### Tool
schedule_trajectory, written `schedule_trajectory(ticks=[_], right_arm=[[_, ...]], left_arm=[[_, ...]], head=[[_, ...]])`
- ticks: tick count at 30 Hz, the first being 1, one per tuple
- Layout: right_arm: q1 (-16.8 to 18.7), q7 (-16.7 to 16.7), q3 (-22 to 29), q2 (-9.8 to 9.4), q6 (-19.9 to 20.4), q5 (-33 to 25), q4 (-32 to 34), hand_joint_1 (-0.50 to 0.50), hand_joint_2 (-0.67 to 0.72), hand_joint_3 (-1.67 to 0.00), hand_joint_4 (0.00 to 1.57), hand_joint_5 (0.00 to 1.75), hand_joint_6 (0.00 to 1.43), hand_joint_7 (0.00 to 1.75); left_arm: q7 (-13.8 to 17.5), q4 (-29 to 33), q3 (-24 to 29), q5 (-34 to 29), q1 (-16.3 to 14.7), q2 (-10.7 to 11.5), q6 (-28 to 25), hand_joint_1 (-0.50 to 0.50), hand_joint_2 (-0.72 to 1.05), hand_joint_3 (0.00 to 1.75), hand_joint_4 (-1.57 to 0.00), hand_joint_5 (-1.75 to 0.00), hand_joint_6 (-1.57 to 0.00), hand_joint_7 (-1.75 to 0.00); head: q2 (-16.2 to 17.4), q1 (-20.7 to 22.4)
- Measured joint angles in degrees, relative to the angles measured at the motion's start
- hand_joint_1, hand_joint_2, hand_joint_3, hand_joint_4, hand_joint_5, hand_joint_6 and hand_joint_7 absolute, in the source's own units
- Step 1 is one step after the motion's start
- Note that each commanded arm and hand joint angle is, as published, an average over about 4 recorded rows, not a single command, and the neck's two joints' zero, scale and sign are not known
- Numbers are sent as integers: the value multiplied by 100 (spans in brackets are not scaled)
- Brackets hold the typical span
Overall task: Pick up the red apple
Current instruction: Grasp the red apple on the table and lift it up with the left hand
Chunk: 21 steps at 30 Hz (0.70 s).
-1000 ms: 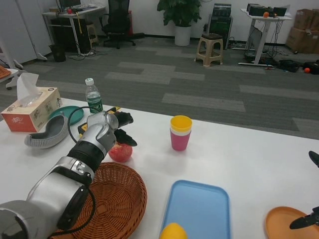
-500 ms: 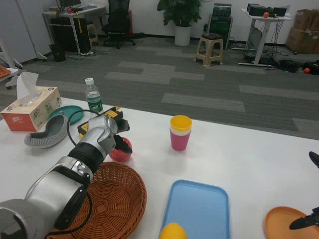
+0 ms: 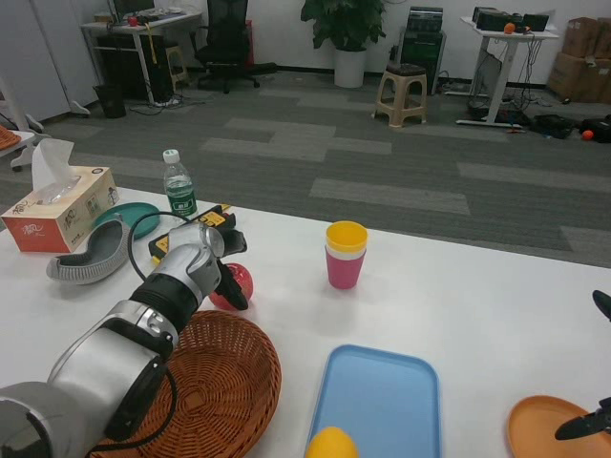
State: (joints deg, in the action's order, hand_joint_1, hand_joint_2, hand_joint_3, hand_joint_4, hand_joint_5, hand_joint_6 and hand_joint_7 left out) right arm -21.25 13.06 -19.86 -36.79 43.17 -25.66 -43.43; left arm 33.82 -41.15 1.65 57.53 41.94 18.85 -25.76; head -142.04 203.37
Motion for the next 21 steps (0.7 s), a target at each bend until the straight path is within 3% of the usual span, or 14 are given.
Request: schedule_trajectory(ticks=[5,11,15,21], right_arm=[[46,0,4,0,0,0,6,-46,53,0,62,0,0,0],[57,1,6,0,-1,-1,20,-46,53,0,63,0,0,0],[61,3,5,0,-1,-1,24,-46,53,0,62,0,0,0],[64,4,4,0,-1,-2,25,-46,53,0,63,0,0,0]], left_arm=[[3,-237,19,52,-8,-32,-22,-50,34,0,0,-82,0,-47],[-57,-603,34,98,40,-74,-2,-50,34,0,0,-72,0,-42],[-154,-1019,47,193,243,-141,40,-50,25,0,0,-72,0,-45],[-333,-1487,78,283,482,-243,127,-50,25,0,0,-72,0,-42]], head=[[23,15],[39,62],[36,73],[13,84]])
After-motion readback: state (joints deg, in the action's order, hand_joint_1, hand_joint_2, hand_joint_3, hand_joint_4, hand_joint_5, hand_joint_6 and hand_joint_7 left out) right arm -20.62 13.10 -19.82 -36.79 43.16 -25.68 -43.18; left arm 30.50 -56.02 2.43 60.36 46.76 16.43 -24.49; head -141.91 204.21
